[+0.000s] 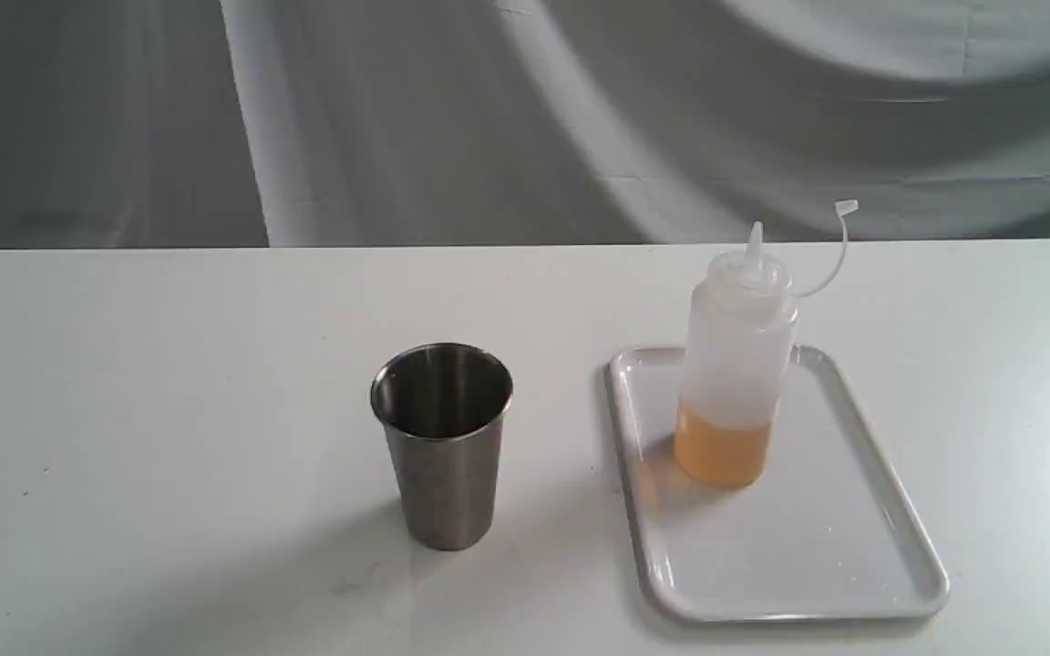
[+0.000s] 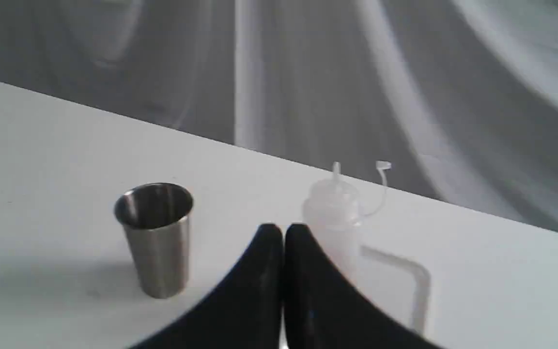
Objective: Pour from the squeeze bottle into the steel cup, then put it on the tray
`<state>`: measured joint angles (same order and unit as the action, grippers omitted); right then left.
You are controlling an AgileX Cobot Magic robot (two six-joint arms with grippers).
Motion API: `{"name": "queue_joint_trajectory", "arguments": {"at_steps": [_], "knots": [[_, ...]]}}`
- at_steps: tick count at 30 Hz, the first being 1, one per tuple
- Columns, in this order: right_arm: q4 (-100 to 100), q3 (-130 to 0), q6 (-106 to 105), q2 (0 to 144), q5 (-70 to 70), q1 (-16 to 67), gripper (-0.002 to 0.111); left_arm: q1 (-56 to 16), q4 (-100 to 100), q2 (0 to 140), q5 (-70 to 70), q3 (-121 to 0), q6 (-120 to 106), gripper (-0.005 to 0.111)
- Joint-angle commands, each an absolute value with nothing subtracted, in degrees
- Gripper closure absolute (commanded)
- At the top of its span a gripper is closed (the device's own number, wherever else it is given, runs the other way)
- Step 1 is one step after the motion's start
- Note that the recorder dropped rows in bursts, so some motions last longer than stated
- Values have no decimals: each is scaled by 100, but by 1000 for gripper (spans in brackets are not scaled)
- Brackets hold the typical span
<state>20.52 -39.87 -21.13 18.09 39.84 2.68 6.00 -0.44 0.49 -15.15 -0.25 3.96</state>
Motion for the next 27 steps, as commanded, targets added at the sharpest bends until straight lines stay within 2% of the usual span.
{"name": "queue_joint_trajectory", "arguments": {"at_steps": [1, 6, 12, 19, 27], "knots": [[2863, -3410, -2902, 1585, 3307, 271, 108, 574, -67, 58, -1522, 0, 409, 98], [2700, -2913, -3020, 1413, 2956, 271, 108, 574, -67, 58, -1522, 0, 409, 98], [1805, -2880, -3002, 1275, 3383, 274, 108, 574, -67, 58, -1522, 0, 409, 98], [2098, -2880, -3002, 1241, 3360, 283, 108, 574, -67, 58, -1522, 0, 409, 98], [1218, -2880, -3002, 1241, 1972, 283, 108, 574, -67, 58, -1522, 0, 409, 98]]}}
